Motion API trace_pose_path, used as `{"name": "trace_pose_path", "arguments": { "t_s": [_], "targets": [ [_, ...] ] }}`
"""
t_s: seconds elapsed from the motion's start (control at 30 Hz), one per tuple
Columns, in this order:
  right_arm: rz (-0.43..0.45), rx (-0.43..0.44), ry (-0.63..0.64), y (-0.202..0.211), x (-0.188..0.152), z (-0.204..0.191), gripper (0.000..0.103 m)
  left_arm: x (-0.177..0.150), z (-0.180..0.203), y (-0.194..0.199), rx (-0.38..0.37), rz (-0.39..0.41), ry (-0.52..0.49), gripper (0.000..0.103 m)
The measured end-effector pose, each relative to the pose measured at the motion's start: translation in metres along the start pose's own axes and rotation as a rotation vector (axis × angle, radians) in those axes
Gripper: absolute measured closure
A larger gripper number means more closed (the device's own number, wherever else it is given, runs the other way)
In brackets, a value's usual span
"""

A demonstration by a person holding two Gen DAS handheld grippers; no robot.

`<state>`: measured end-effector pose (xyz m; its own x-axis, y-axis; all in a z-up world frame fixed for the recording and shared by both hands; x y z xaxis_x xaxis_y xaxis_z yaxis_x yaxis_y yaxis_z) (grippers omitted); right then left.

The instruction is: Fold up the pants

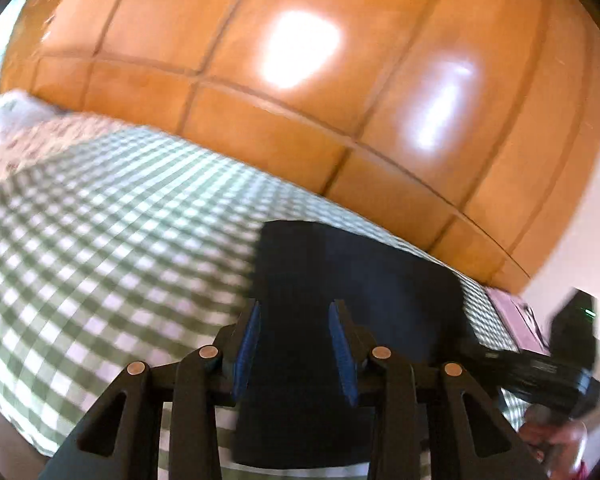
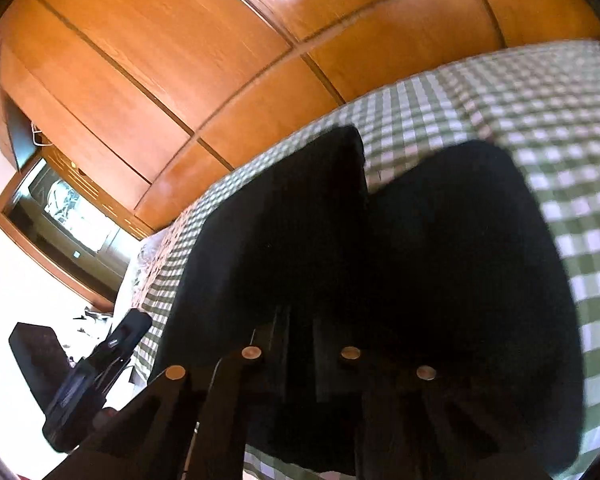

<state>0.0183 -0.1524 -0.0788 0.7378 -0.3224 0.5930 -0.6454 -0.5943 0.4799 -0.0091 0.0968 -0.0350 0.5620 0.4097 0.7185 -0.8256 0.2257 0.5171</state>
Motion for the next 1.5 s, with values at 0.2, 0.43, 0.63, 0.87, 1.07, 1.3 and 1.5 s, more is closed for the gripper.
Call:
{"name": "trace_pose_path", "arguments": {
  "t_s": [0.2, 0.43, 0.63, 0.87, 1.07, 1.3, 1.5],
  "targets": [
    [0.104, -0.002, 0.078, 0.044, 0.019, -0.018, 0.099, -0.011, -0.002, -0.011, -0.04, -0.072, 0.021, 0.067],
    [-0.009, -0.056, 0.085, 0.026, 0.012, 0.003, 0.084, -0.02, 0.017, -0.016, -0.005, -0.082, -0.071, 0.067],
    [-0.053, -0.038, -0.05, 0.01, -0.004, 0.038, 0.046, -0.024, -0.005, -0.02, -0.005, -0.126, -0.014, 0.062],
    [-0.089, 0.092, -0.051, -0.014, -0.005, 0.019, 0.062, -0.032, -0.012, -0.022, 0.009, -0.133, -0.014, 0.061],
    [-0.029, 0.058, -0.015, 0.003, -0.004, 0.004, 0.09, -0.026, 0.003, -0.013, 0.017, -0.117, -0.086, 0.064],
    [0.146, -0.026, 0.144, 0.071, 0.023, -0.026, 0.091, -0.019, 0.058, 0.001, -0.085, -0.081, -0.222, 0.064],
    [0.15, -0.117, 0.12, 0.093, 0.027, 0.005, 0.091, -0.034, 0.105, -0.009, -0.163, -0.122, -0.376, 0.063]
  ]
}}
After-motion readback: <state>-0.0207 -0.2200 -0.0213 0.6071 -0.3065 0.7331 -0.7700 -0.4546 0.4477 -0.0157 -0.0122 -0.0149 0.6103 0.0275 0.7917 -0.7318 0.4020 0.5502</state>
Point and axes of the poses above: each gripper's, at about its wrist camera, not at the fingertips, and y roughly against the way its jaws point, z to its right, x to its top, the point moved 3 cm from there along -y, roughly the way its jaws point
